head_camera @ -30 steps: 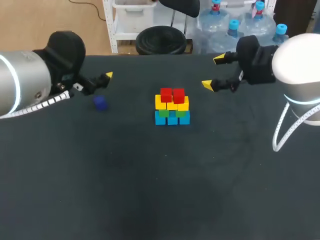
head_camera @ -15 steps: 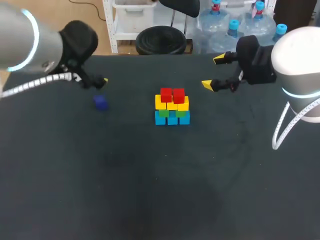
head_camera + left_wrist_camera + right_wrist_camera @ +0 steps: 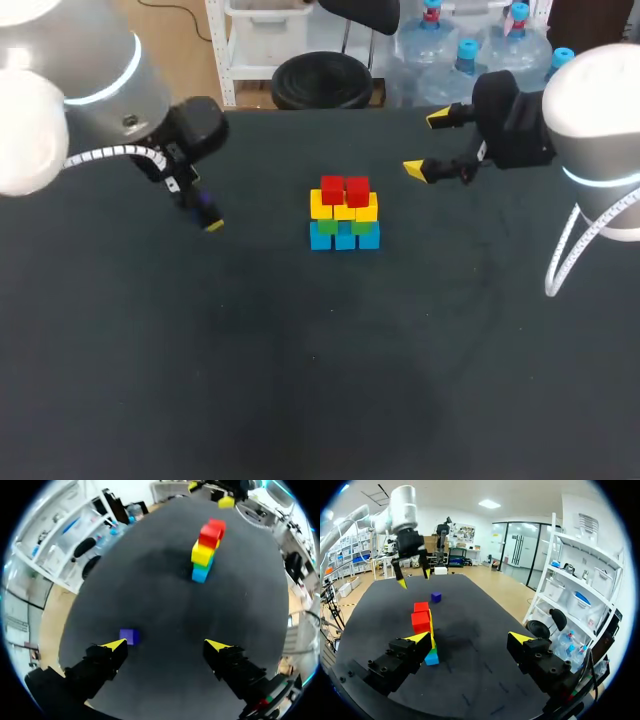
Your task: Place the blue cubes, place green cubes on the blue cubes, place the yellow cubes on the green cubes, then place the red cubes on the yellow cubes, and place purple cube on the red cubes.
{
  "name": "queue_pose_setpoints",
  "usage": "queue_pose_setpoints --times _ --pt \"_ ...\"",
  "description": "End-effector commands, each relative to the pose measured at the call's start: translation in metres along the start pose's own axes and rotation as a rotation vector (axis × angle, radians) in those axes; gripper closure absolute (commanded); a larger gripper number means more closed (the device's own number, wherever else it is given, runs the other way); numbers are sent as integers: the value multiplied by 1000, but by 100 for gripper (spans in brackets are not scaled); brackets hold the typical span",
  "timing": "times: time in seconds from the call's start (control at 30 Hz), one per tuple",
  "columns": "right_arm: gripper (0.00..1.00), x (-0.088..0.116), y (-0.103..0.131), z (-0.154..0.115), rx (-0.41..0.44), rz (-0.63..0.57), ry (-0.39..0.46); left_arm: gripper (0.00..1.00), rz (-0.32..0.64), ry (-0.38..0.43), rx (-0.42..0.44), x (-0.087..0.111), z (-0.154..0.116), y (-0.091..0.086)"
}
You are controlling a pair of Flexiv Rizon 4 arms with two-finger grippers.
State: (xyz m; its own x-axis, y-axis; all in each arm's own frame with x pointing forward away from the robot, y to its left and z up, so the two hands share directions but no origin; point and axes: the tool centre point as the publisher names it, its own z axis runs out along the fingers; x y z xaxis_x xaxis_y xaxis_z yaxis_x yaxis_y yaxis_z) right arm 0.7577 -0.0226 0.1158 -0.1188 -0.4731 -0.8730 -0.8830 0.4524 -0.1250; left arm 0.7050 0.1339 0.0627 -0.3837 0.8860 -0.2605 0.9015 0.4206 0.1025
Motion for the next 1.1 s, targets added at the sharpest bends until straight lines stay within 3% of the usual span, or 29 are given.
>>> queue_pose_setpoints --times 0.03,0.37,0.67,0.9,1.1 --pt "0 0 0 -1 -1 1 0 0 73 73 287 -3 23 20" --pt "0 0 0 -1 -1 1 0 0 93 46 266 0 33 46" --pt "0 0 0 -1 -1 1 0 0 70 69 255 18 50 76" --pt "0 0 0 -1 -1 1 0 0 39 11 230 8 62 79" --pt "0 0 0 -1 -1 1 0 0 54 32 229 9 76 80"
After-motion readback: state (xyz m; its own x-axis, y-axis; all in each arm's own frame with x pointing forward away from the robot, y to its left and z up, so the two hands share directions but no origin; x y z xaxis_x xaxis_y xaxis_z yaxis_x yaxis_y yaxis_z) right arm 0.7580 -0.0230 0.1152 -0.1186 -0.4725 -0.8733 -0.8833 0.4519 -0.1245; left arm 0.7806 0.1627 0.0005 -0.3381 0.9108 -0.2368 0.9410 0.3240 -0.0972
